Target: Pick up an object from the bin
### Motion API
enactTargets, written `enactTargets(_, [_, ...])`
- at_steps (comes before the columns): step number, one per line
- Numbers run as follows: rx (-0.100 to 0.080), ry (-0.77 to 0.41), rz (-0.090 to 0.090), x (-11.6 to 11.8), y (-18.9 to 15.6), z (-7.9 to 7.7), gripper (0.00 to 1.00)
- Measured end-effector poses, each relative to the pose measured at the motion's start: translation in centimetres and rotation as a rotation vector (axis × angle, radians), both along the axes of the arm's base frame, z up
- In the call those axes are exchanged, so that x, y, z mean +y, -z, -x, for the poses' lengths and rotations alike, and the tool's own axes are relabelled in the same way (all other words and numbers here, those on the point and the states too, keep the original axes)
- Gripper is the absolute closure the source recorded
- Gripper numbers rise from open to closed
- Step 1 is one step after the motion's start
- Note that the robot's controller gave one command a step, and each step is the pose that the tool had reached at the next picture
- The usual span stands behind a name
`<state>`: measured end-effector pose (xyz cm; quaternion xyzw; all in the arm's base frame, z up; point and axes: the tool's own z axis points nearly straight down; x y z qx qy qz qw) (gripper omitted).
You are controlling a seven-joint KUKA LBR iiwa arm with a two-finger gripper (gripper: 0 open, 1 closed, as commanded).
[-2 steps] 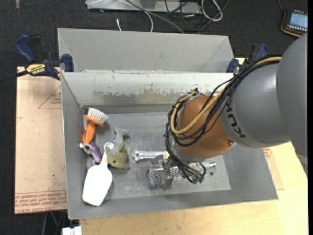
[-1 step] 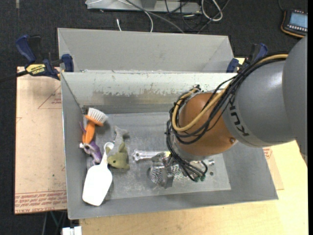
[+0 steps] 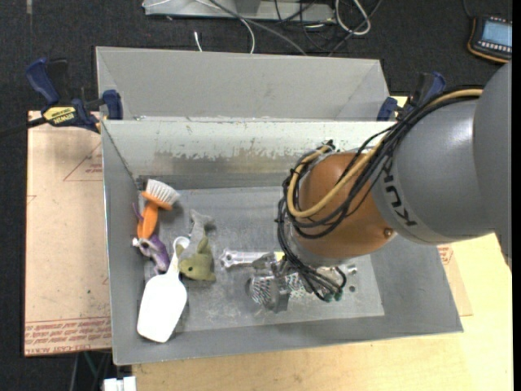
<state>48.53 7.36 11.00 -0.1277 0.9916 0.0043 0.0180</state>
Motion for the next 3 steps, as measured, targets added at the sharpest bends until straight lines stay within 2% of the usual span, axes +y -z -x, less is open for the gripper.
enactTargets(3, [0.001,0.001,-0.001,0.1,-3.1,0.0,1.00])
